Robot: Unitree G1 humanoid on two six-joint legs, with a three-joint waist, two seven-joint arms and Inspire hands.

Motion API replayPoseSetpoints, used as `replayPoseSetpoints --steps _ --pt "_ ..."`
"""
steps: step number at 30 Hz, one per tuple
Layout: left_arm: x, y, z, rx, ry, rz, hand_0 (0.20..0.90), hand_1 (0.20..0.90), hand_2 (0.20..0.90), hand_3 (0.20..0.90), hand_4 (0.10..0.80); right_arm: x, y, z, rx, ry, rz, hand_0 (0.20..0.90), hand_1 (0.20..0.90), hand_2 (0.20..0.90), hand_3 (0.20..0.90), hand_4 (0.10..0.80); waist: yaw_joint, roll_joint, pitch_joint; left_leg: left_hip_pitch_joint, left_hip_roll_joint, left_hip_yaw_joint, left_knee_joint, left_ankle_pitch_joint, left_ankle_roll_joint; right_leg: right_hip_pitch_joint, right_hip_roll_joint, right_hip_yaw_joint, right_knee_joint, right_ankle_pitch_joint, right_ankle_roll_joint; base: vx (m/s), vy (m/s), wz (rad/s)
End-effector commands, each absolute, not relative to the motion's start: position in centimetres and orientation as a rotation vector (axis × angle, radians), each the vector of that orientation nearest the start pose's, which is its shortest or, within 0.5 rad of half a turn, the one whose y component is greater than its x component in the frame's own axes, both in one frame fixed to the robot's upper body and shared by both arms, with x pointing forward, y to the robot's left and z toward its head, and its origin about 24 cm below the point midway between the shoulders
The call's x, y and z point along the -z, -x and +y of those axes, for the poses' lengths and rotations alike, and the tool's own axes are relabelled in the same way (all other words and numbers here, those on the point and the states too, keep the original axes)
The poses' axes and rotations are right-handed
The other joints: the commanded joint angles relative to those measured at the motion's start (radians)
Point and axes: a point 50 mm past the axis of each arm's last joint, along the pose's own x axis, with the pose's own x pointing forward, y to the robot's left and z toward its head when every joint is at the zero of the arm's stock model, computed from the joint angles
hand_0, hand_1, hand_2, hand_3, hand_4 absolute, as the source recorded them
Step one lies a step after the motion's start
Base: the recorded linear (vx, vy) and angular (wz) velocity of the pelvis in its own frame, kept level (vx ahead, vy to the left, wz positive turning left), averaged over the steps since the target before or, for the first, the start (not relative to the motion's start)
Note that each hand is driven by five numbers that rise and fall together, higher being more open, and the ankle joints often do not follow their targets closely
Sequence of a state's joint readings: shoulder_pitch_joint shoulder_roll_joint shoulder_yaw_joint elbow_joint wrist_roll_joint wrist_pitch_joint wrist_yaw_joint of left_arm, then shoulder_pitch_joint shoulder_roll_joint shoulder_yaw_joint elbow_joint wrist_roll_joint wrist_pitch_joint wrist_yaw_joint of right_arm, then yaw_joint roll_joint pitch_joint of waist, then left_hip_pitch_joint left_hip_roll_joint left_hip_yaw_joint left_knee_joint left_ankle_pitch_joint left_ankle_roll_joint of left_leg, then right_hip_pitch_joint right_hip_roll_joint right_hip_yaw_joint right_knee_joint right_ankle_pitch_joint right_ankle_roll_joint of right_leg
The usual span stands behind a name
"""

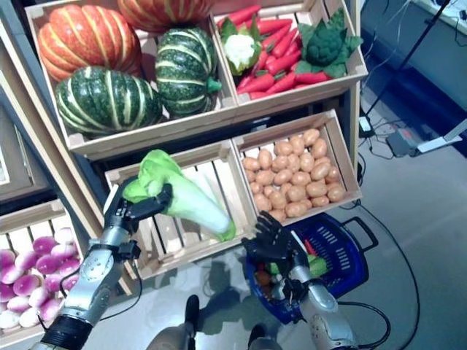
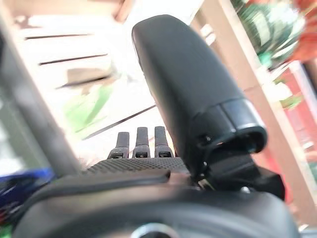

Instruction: Put vegetables into the basket

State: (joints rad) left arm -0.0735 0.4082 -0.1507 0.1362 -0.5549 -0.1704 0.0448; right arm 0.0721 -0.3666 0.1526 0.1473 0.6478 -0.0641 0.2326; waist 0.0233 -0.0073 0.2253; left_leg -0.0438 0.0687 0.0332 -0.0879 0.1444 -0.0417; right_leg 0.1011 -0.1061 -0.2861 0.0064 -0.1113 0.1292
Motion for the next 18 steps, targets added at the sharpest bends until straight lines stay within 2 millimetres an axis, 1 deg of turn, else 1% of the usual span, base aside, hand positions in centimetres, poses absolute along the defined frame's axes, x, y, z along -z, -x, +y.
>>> replayPoseSetpoints --steps 1,3,7,10,18 --pt "-9.2 -27.4 20.1 0.092 0.205 -0.243 0.300 0.300 0.300 0.300 0.400 -6.3 -24.3 -20.1 -0.359 -0.296 -0.116 0.900 0.900 0.900 0.900 0.800 0.004 -0.030 -0.092 0.058 -0.010 0.031 0.001 -0.119 -0.016 -0.035 -0.062 0.004 -0.032 0.115 0.000 0.044 -0.022 -0.02" --pt "-9.3 -27.5 20.0 0.104 0.206 -0.235 0.300 0.300 0.300 0.300 0.400 -7.6 -24.7 -20.1 -0.399 -0.269 -0.145 0.900 0.900 0.900 0.900 0.800 0.006 -0.032 -0.100 0.065 -0.011 0.031 0.001 -0.124 -0.016 -0.028 -0.064 0.005 -0.044 0.121 0.004 0.042 -0.020 -0.02" --pt "-9.9 -27.9 19.5 0.155 0.231 -0.232 0.300 0.300 0.300 0.300 0.400 -9.3 -25.6 -19.2 -0.496 -0.239 -0.127 0.900 0.900 0.900 0.900 0.800 0.016 -0.036 -0.115 0.073 -0.009 0.035 0.001 -0.129 -0.016 -0.021 -0.066 0.009 -0.049 0.124 0.008 0.027 -0.011 -0.02" --pt "-10.4 -28.1 19.1 0.189 0.257 -0.237 0.300 0.300 0.300 0.300 0.400 -10.0 -26.0 -18.7 -0.547 -0.191 -0.120 0.900 0.900 0.900 0.900 0.800 0.021 -0.037 -0.121 0.078 -0.008 0.037 0.001 -0.131 -0.015 -0.020 -0.069 0.008 -0.052 0.129 0.010 0.000 0.000 0.00" --pt "-11.0 -28.5 17.9 0.254 0.239 -0.237 0.300 0.300 0.300 0.300 0.400 -11.1 -27.4 -17.2 -0.653 -0.036 -0.044 0.900 0.900 0.900 0.900 0.800 0.027 -0.045 -0.153 0.089 -0.008 0.034 0.001 -0.142 -0.017 -0.007 -0.074 0.016 -0.078 0.143 0.017 0.000 0.000 0.00"
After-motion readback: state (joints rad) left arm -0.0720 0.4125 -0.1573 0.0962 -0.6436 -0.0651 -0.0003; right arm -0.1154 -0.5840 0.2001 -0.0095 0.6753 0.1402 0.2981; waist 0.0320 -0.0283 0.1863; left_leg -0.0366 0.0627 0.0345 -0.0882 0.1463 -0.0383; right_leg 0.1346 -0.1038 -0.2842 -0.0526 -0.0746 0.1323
